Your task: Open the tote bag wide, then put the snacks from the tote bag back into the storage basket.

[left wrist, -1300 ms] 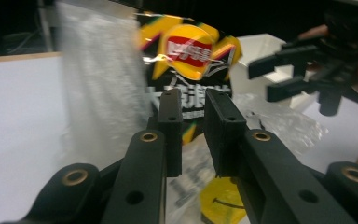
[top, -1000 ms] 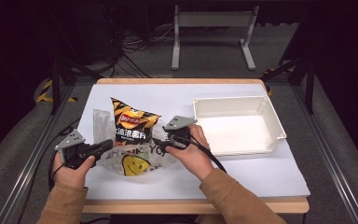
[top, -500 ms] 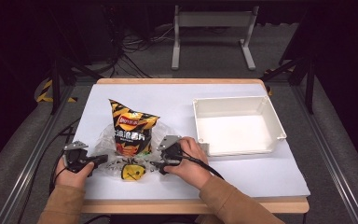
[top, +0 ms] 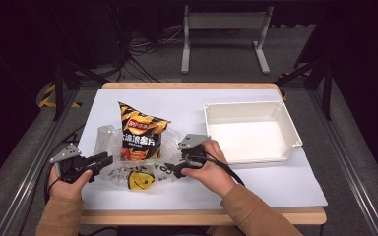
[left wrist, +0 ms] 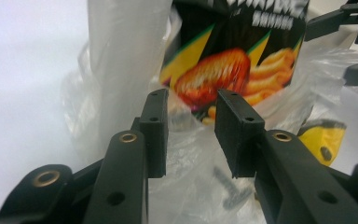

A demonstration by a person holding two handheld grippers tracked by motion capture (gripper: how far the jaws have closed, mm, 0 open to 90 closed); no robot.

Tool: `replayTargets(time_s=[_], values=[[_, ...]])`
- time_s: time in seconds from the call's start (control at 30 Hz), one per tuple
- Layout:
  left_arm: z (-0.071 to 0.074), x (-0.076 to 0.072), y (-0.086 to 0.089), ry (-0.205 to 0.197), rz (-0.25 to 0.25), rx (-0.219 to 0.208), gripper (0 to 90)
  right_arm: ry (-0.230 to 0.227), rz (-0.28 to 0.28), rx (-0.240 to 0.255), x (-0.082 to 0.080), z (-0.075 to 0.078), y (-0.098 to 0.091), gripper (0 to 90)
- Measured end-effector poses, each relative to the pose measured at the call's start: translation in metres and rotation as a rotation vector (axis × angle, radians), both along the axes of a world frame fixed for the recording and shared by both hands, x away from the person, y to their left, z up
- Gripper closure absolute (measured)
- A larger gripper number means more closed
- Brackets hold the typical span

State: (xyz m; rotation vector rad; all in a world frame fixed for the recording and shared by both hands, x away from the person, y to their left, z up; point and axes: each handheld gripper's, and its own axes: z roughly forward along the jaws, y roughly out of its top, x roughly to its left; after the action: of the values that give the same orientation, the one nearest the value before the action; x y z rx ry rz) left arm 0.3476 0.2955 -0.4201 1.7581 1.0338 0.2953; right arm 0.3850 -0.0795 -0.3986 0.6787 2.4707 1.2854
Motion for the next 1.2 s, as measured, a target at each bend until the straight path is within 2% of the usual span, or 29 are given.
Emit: replayTargets(time_s=[0.03,0.07,0.1,0.17,0.23,0.27,0.43,0.5,0.57,0.63,0.7,0.83,0.87,1.07,1.2], values=[[0.002,-0.001,0.002,-0.016,0.003,-0.011,63.6,-0.009,-0.006,0.05,-0.001,0.011,-0.005,19.6],[0.003,-0.001,0.003,-0.026,0.002,-0.013,63.5,-0.02,-0.009,0.068,-0.002,0.016,-0.007,20.6],[0.003,-0.001,0.003,-0.026,0.002,-0.013,63.3,-0.02,-0.009,0.068,-0.002,0.016,-0.007,20.6],[0.007,-0.001,0.004,-0.052,-0.015,-0.022,62.2,-0.024,0.0,0.118,0.0,0.03,-0.013,20.7],[0.007,-0.002,0.005,-0.062,-0.027,-0.023,61.6,-0.019,0.009,0.129,0.001,0.033,-0.014,20.7],[0.008,-0.001,0.006,-0.068,-0.042,-0.018,61.3,-0.029,0.03,0.14,0.003,0.042,-0.017,21.2],[0.008,-0.001,0.007,-0.069,-0.068,-0.026,60.4,-0.017,0.048,0.155,0.009,0.057,-0.022,21.7],[0.008,0.0,0.008,-0.074,-0.078,-0.017,59.1,-0.019,0.057,0.152,0.011,0.059,-0.022,22.0],[0.005,0.001,0.007,-0.051,-0.091,-0.026,56.9,-0.017,0.086,0.157,0.016,0.068,-0.021,22.4],[0.004,0.001,0.006,-0.046,-0.096,-0.036,56.9,-0.015,0.095,0.162,0.018,0.07,-0.021,22.4],[0.004,0.001,0.005,-0.048,-0.108,-0.019,56.9,-0.022,0.127,0.178,0.026,0.079,-0.019,22.5],[0.004,0.001,0.005,-0.05,-0.105,-0.019,56.9,-0.026,0.13,0.18,0.033,0.085,-0.016,22.6],[0.004,0.0,0.005,-0.046,-0.098,-0.026,56.9,-0.026,0.125,0.17,0.039,0.089,-0.011,22.9],[0.003,-0.001,0.006,-0.05,-0.08,-0.019,54.8,-0.023,0.122,0.157,0.052,0.091,0.001,22.8],[0.003,-0.001,0.007,-0.051,-0.073,-0.017,54.5,-0.005,0.121,0.145,0.062,0.088,0.013,23.6]])
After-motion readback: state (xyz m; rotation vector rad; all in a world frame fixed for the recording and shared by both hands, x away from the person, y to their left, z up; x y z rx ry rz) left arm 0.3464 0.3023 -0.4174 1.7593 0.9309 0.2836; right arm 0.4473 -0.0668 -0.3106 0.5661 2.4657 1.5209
